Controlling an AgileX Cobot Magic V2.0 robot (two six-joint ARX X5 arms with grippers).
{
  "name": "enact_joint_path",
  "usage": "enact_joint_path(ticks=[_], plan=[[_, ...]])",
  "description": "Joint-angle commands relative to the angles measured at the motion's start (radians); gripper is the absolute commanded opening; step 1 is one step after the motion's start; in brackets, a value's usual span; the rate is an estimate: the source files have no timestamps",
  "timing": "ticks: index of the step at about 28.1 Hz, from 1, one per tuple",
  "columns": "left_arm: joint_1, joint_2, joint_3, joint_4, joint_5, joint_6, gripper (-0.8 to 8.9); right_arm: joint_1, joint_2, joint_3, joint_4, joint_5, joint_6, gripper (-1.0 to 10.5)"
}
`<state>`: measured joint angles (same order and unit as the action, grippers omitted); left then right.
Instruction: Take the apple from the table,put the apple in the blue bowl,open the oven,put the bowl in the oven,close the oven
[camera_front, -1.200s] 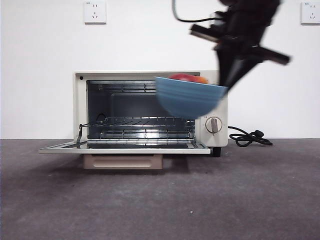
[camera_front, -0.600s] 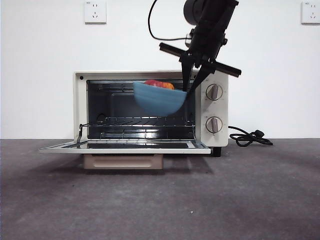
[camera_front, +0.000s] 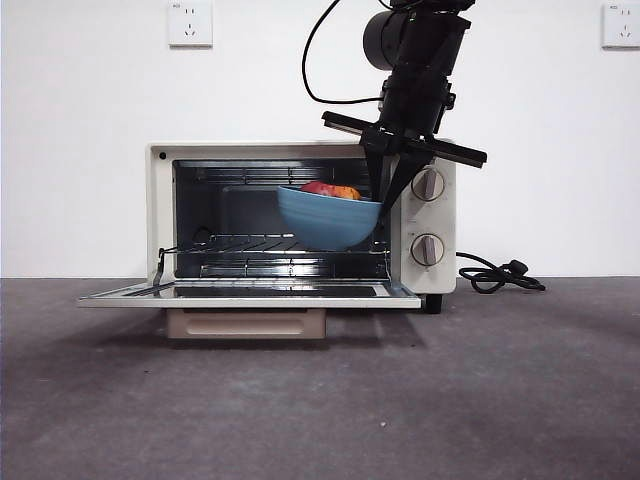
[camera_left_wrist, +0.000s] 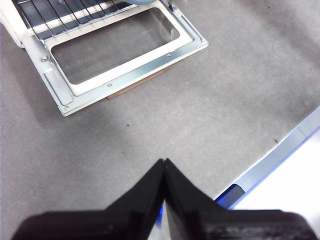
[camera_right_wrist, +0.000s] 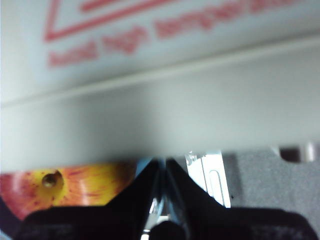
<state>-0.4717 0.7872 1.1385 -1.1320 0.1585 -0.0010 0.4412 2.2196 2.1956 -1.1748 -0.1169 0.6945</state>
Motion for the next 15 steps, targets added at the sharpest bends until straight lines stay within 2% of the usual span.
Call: enact_joint_path(ticks=[1, 6, 15], plan=[[-0.001, -0.004, -0.008, 0.003, -0.002, -0.002, -0.05, 0.003, 0.016, 0.006, -0.004, 0.002, 0.014, -0.1], [-0.001, -0.004, -0.008, -0.007, -0.002, -0.002, -0.05, 0.003, 0.016, 0.006, 0.025, 0.001, 0.037, 0.8], [-0.001, -0.004, -0.008, -0.012, -0.002, -0.003, -0.05, 0.005, 0.014, 0.006, 0.075, 0.002, 0.035, 0.7]])
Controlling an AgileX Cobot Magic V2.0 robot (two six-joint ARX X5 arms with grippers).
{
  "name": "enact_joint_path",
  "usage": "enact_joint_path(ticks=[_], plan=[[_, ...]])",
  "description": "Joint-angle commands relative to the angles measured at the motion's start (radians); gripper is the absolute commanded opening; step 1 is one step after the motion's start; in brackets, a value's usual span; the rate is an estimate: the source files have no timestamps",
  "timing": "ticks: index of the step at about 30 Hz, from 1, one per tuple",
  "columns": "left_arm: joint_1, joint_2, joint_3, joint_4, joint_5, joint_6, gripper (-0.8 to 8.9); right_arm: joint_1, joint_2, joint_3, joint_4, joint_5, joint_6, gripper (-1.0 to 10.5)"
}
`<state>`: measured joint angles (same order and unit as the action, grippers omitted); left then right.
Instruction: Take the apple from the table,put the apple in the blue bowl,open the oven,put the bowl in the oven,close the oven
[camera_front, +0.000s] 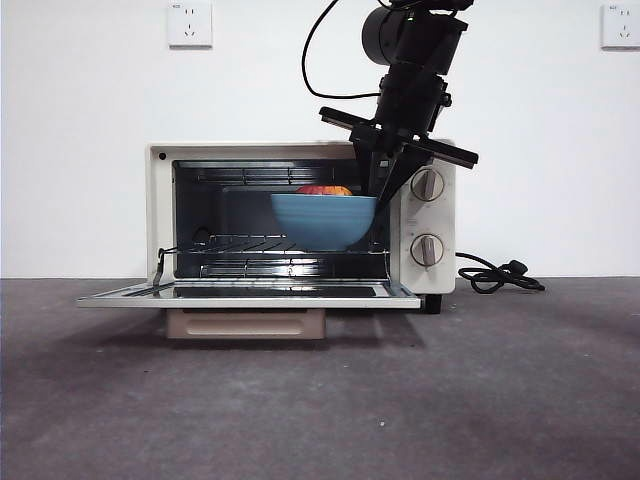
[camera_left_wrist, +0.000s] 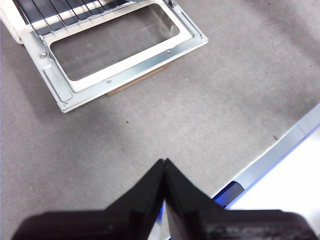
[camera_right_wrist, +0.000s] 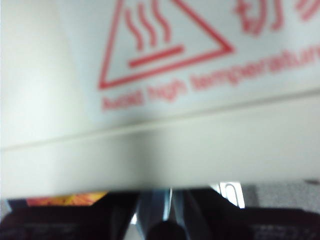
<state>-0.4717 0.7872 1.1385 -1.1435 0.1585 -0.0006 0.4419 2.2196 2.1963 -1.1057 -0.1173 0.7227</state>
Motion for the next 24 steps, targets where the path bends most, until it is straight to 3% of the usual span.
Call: enact_joint_path(ticks=[1, 19, 22, 24], plan=[[-0.001, -0.004, -0.008, -0.001, -0.002, -0.003, -0.05, 0.004, 0.014, 0.006, 0.006, 0.002, 0.005, 0.7], [-0.001, -0.004, -0.008, -0.005, -0.002, -0.003, -0.05, 0.004, -0.026, 0.012, -0.001, 0.036, -0.080, 0.8], [-0.001, -0.004, -0.008, -0.009, -0.002, -0.003, -0.05, 0.004, -0.032, 0.013, 0.000, 0.040, -0.101, 1.7], [-0.001, -0.004, -0.008, -0.011, -0.002, -0.003, -0.05, 0.005, -0.039, 0.013, 0.001, 0.045, -0.115, 1.7]])
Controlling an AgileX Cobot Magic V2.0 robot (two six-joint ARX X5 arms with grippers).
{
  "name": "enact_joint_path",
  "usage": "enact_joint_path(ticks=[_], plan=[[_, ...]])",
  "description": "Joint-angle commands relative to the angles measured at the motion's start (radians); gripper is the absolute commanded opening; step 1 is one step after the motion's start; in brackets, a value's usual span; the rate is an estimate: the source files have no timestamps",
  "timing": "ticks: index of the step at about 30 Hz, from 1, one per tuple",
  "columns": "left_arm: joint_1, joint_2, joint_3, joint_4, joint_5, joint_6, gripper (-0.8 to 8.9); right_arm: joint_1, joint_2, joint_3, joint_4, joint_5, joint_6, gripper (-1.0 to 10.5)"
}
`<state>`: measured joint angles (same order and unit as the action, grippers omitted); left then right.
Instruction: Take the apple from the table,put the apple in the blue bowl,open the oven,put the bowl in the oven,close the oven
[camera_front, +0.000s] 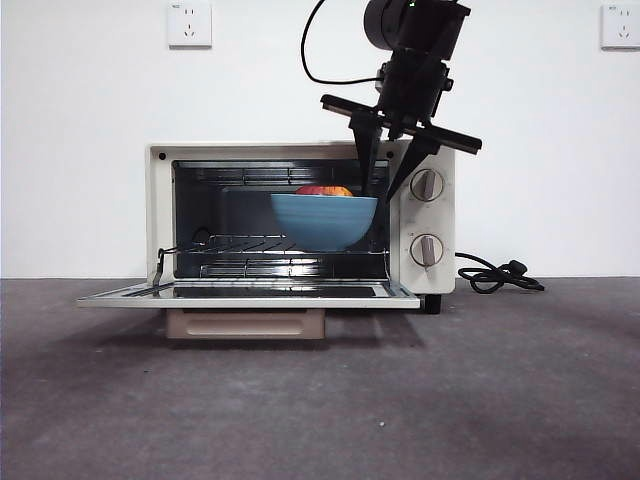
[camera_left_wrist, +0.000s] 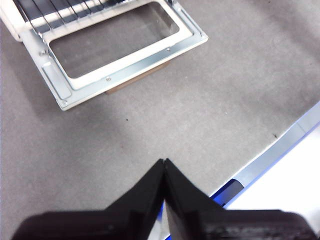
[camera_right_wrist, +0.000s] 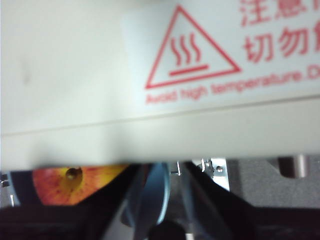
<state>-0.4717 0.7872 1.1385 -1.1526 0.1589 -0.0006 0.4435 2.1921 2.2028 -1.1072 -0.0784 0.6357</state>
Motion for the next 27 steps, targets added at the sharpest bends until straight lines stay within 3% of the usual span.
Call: enact_joint_path(ticks=[1, 9, 12, 19, 24, 27], plan=[[-0.001, -0.004, -0.008, -0.003, -0.003, -0.003, -0.05, 0.004, -0.015, 0.008, 0.003, 0.008, -0.036, 1.7], [-0.001, -0.002, -0.008, -0.001, -0.003, -0.003, -0.05, 0.009, -0.103, 0.011, 0.000, 0.045, -0.127, 1.6], [0.000, 0.007, -0.008, 0.009, -0.004, -0.003, -0.05, 0.013, -0.164, 0.011, -0.030, 0.055, -0.205, 1.6], [0.008, 0.065, -0.008, 0.036, -0.006, 0.013, -0.08, 0.046, -0.347, 0.010, -0.171, 0.214, -0.409, 1.6], [0.090, 0.126, -0.008, 0.056, 0.006, 0.028, -0.09, 0.056, -0.488, 0.010, -0.244, 0.226, -0.500, 1.6], [0.163, 0.162, -0.026, 0.086, 0.106, 0.027, -0.09, 0.056, -0.563, 0.001, -0.268, 0.223, -0.538, 1.5]])
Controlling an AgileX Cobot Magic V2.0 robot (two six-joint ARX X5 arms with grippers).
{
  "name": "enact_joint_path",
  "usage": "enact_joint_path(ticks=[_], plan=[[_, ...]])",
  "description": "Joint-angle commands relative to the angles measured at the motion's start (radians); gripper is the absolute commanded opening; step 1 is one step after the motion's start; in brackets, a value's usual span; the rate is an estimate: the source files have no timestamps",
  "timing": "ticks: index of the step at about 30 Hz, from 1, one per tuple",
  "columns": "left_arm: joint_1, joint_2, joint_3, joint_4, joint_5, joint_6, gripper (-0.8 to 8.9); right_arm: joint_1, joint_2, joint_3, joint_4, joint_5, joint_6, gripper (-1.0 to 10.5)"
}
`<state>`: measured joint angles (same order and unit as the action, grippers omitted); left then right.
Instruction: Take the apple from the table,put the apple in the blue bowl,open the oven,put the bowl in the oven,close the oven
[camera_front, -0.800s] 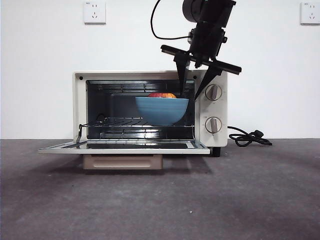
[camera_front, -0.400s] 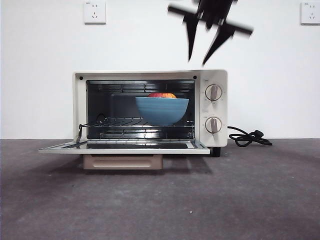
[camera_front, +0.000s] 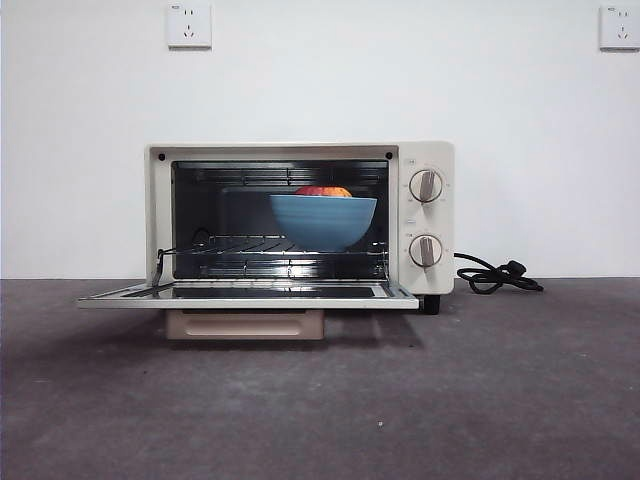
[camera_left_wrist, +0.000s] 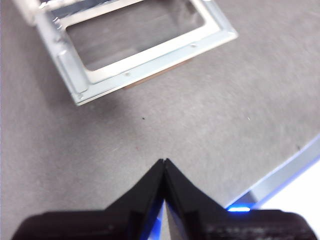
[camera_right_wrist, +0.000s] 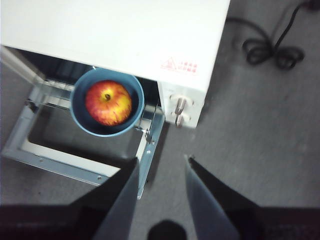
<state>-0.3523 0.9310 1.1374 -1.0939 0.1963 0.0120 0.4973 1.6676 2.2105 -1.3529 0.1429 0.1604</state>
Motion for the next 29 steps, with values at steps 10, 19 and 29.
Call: enact_joint_path(ticks=[10, 19, 29], plan=[[0.294, 0.068, -0.354, 0.341, 0.396, -0.071, -0.09, 0.002, -0.319, -0.223, 0.013, 0.007, -0.085, 0.0], [0.433, 0.235, -0.513, 0.565, 0.569, -0.151, -0.09, 0.002, -0.636, -0.769, 0.316, 0.003, -0.051, -0.1], [0.452, 0.488, -0.513, 0.814, 0.590, -0.296, -0.09, 0.001, -0.833, -1.153, 0.502, -0.123, 0.013, -0.1]])
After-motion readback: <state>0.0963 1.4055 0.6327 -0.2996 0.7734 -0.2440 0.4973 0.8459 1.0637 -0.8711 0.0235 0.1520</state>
